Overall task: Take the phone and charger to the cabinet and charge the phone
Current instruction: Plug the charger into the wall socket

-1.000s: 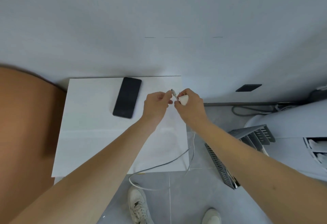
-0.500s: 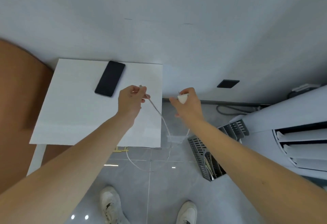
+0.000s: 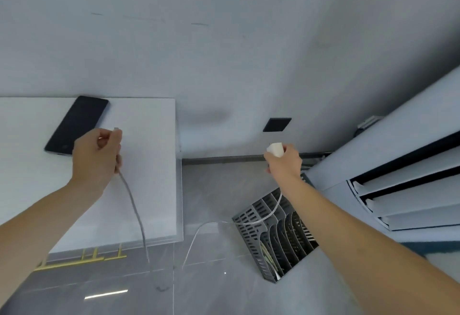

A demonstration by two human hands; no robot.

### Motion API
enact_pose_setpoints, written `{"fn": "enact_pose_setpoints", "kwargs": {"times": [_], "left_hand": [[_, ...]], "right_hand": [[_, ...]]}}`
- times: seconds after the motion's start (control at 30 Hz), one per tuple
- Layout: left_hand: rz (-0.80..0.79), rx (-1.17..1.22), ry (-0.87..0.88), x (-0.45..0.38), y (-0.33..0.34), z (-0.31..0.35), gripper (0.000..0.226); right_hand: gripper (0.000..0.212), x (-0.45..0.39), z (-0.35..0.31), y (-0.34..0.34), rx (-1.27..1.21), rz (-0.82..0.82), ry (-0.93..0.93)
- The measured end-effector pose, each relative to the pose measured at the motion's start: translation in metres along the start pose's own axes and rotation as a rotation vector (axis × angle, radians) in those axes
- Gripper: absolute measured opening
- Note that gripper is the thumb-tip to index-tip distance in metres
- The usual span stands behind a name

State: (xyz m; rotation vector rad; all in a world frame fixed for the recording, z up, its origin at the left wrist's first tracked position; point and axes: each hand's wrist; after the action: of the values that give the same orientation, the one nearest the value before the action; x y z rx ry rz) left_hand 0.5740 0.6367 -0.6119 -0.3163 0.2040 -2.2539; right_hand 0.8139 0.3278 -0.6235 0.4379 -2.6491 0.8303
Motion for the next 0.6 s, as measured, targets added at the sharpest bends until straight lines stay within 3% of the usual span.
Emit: {"fn": "enact_pose_setpoints", "kwargs": {"times": [0.2,0.33,0.5,0.6], "left_hand": [[0.048,-0.098,0.156,-0.028,0.005,-0.034,0.040],[0.060,-0.179,0.217,-0.051,0.003,-0.055,0.047],[0.009,-0.192,0.216,-0.066,-0.006,-0.061,0.067],[-0.026,-0.193,0.203,-0.070,-0.010,-0.065,0.066]], "right_hand": [[0.027,-0.062,0.027,-0.005,-0.004,0.110,-0.029],[0.035,-0.102,0.039,0.002,-0.059,0.083,-0.065],[0.037,-0.143,0.055,0.009,-0.024,0.095,-0.113],[0.034,-0.162,0.063,0.011,-0.060,0.117,-0.156]]}}
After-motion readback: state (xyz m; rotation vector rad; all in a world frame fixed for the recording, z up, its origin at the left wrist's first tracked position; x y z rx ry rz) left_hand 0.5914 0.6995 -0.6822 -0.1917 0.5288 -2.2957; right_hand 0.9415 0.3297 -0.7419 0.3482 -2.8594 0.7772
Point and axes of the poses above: each hand's wrist, its own x-axis away from the middle knuckle, its own y-axis out of the palm, z = x × y, and after that the axes turned 11 degrees about -z, right-handed
